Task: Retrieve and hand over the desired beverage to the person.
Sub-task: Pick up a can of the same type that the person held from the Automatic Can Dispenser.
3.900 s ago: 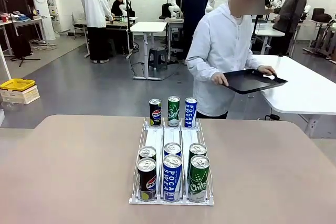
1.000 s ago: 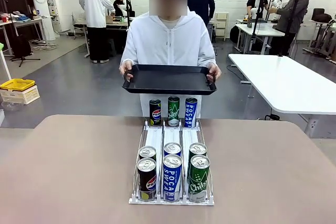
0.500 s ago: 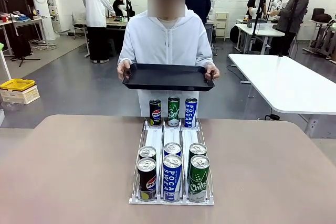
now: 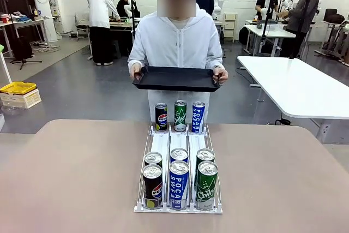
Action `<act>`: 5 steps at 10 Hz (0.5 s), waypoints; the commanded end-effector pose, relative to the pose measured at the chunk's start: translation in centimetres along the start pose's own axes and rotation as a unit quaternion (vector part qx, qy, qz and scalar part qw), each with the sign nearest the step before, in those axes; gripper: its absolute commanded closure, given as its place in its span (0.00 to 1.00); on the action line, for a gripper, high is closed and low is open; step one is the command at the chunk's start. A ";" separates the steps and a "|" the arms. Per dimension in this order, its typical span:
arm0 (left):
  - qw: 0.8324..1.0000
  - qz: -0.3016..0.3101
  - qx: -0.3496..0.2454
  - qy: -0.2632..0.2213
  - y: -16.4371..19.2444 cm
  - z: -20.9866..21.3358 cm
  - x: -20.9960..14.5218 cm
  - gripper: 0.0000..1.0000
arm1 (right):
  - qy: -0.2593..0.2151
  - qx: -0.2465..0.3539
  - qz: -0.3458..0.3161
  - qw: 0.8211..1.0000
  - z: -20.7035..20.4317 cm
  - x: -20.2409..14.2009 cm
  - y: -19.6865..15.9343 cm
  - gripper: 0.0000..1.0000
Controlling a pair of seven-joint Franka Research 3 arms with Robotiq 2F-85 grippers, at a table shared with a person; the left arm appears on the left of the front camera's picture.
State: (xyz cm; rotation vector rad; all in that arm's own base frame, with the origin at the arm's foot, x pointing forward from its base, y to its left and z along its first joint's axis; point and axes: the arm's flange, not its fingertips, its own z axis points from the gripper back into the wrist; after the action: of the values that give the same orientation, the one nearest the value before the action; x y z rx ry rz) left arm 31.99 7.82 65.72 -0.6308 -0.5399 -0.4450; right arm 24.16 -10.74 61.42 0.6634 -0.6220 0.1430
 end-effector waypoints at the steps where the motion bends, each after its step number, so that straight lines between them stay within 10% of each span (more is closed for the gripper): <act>1: 1.000 -0.008 -0.009 -0.002 0.1 0.1 0.0 0.00 | -0.001 0.012 0.004 1.000 -0.2 0.1 0.0 0.00; 5: 1.000 -0.008 -0.009 -0.002 0.1 0.1 0.0 0.00 | -0.001 0.012 0.004 1.000 -0.2 0.1 0.0 0.00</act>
State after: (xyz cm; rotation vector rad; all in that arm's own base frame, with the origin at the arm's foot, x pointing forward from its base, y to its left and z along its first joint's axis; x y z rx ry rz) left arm 32.00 7.82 65.71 -0.6308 -0.5398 -0.4450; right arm 24.16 -10.74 61.42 0.6634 -0.6220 0.1430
